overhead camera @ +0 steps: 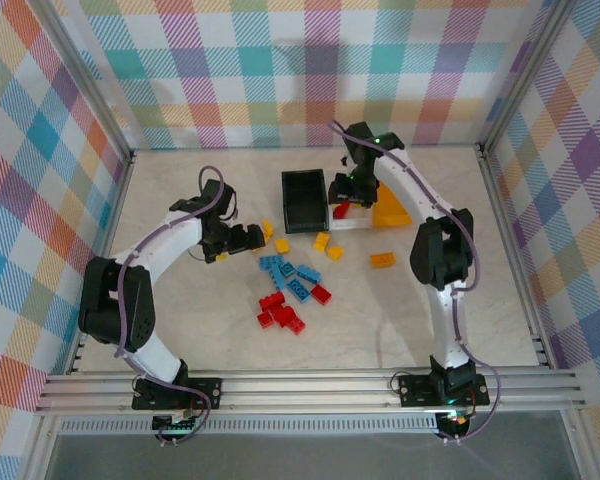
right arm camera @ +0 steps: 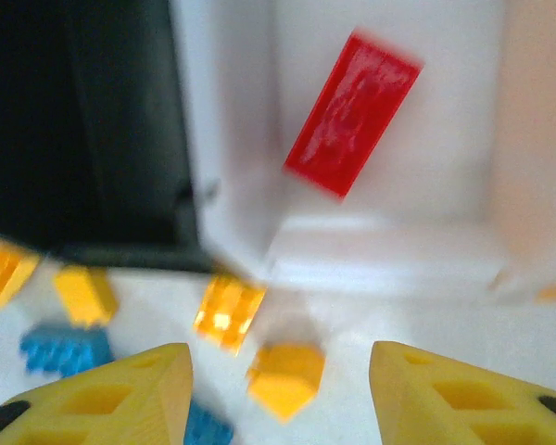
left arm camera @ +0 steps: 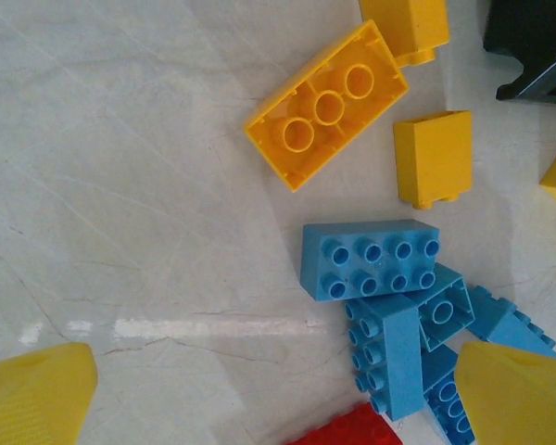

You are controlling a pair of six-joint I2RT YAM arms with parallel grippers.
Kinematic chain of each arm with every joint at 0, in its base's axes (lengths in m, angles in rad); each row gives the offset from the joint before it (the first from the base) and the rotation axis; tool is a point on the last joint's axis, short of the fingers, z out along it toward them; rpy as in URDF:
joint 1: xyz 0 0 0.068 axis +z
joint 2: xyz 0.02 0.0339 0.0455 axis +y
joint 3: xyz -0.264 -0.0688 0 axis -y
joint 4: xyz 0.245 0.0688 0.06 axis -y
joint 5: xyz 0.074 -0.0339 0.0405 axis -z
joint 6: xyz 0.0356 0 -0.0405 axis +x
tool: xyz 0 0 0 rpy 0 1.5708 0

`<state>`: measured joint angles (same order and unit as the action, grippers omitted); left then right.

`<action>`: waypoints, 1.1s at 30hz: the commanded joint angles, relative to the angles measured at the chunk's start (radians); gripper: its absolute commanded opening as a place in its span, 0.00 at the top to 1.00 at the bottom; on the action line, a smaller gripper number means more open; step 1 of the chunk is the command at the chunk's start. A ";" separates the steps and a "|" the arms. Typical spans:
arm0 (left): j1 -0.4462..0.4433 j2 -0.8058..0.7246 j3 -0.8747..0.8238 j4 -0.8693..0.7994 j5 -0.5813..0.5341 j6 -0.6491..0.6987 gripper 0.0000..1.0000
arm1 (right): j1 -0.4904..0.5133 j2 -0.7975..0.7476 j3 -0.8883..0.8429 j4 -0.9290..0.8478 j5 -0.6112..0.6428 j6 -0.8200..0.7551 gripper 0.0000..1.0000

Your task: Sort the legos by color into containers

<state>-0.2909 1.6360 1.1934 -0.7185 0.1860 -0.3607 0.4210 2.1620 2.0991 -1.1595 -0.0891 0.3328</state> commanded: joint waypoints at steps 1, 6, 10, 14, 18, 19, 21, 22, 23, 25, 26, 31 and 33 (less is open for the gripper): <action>-0.025 0.022 0.031 -0.048 -0.017 0.045 0.02 | 0.081 -0.111 -0.188 0.002 -0.061 -0.070 0.44; -0.030 0.040 0.023 -0.044 -0.012 0.052 0.04 | 0.194 -0.258 -0.491 0.097 -0.153 -0.204 0.42; -0.030 0.058 0.015 -0.041 -0.005 0.048 0.04 | 0.257 -0.321 -0.681 0.189 -0.187 -0.245 0.42; -0.030 0.065 0.011 -0.042 0.003 0.044 0.04 | 0.289 -0.314 -0.760 0.258 -0.181 -0.253 0.42; -0.030 0.045 -0.005 -0.042 -0.003 0.039 0.04 | 0.312 -0.291 -0.760 0.283 -0.165 -0.256 0.42; -0.030 0.039 -0.010 -0.042 -0.005 0.038 0.04 | 0.314 -0.285 -0.756 0.286 -0.160 -0.260 0.42; -0.030 0.029 -0.021 -0.039 -0.006 0.035 0.04 | 0.321 -0.271 -0.745 0.281 -0.138 -0.269 0.42; -0.030 0.023 -0.029 -0.038 -0.006 0.032 0.04 | 0.321 -0.260 -0.737 0.277 -0.125 -0.275 0.42; -0.029 0.019 -0.033 -0.037 -0.007 0.030 0.04 | 0.322 -0.251 -0.731 0.272 -0.114 -0.279 0.42; -0.030 0.009 -0.045 -0.032 -0.005 0.026 0.04 | 0.325 -0.237 -0.724 0.267 -0.094 -0.290 0.42; -0.030 0.006 -0.050 -0.031 -0.004 0.025 0.03 | 0.325 -0.233 -0.723 0.267 -0.089 -0.297 0.42; -0.030 -0.006 -0.067 -0.027 -0.003 0.022 0.03 | 0.336 -0.205 -0.711 0.256 -0.032 -0.330 0.38; -0.030 -0.007 -0.070 -0.027 -0.005 0.023 0.03 | 0.341 -0.194 -0.708 0.254 -0.019 -0.333 0.38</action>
<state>-0.3183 1.6596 1.1393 -0.7311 0.1791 -0.3260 0.7475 1.9476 1.3674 -0.8902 -0.1452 0.0357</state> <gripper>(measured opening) 0.967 0.615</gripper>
